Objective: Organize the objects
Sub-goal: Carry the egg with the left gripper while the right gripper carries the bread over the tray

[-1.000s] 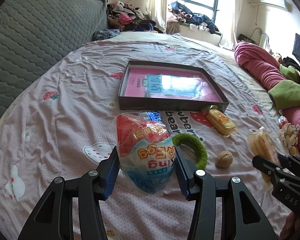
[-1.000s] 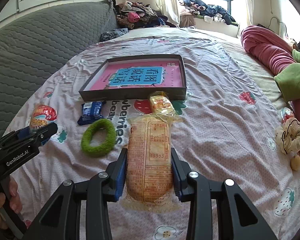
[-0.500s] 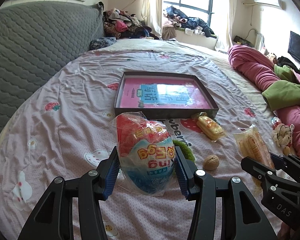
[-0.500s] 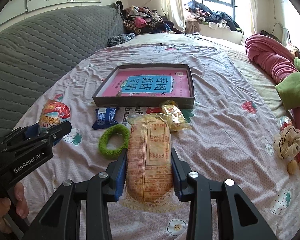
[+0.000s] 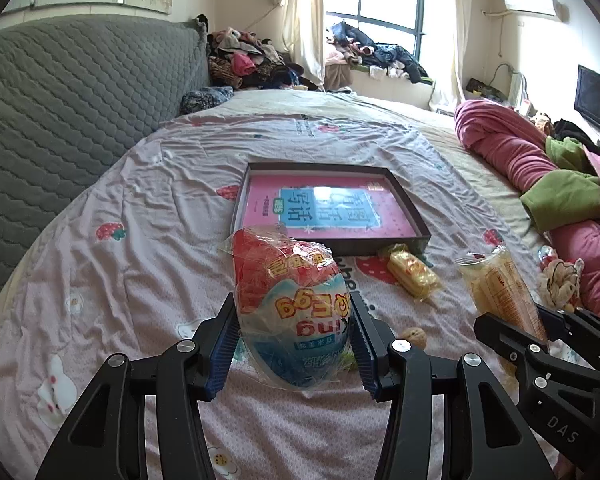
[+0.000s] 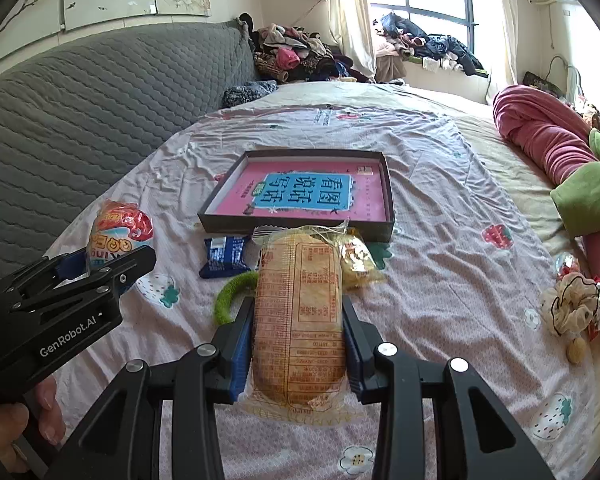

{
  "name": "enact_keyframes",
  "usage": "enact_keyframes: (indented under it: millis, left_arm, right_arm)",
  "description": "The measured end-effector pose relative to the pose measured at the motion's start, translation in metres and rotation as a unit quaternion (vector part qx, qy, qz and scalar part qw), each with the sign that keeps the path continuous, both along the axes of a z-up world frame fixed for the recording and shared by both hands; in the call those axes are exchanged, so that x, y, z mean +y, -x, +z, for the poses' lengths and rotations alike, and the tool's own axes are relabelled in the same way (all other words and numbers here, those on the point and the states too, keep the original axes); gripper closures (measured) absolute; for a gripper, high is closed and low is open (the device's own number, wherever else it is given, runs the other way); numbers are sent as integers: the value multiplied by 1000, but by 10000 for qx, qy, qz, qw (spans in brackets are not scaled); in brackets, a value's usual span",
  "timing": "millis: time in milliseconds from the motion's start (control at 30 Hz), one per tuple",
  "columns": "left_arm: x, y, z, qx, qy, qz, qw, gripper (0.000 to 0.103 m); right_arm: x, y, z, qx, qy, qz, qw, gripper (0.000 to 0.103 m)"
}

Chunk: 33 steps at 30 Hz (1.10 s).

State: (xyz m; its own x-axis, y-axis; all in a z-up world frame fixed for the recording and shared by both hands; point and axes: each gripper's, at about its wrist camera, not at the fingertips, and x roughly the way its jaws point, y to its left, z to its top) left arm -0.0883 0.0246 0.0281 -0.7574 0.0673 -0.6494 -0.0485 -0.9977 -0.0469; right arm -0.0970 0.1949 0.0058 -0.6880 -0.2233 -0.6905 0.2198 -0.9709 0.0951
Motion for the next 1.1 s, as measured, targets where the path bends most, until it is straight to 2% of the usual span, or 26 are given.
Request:
enact_keyframes:
  millis: [767, 1100]
  left_arm:
    - [7, 27, 36, 375, 2, -31, 9993, 50]
    - [9, 44, 40, 436, 1, -25, 9990, 50]
  right_arm:
    - [-5, 25, 33, 381, 90, -12, 9992, 64]
    - [-5, 42, 41, 487, 124, -20, 9987, 64]
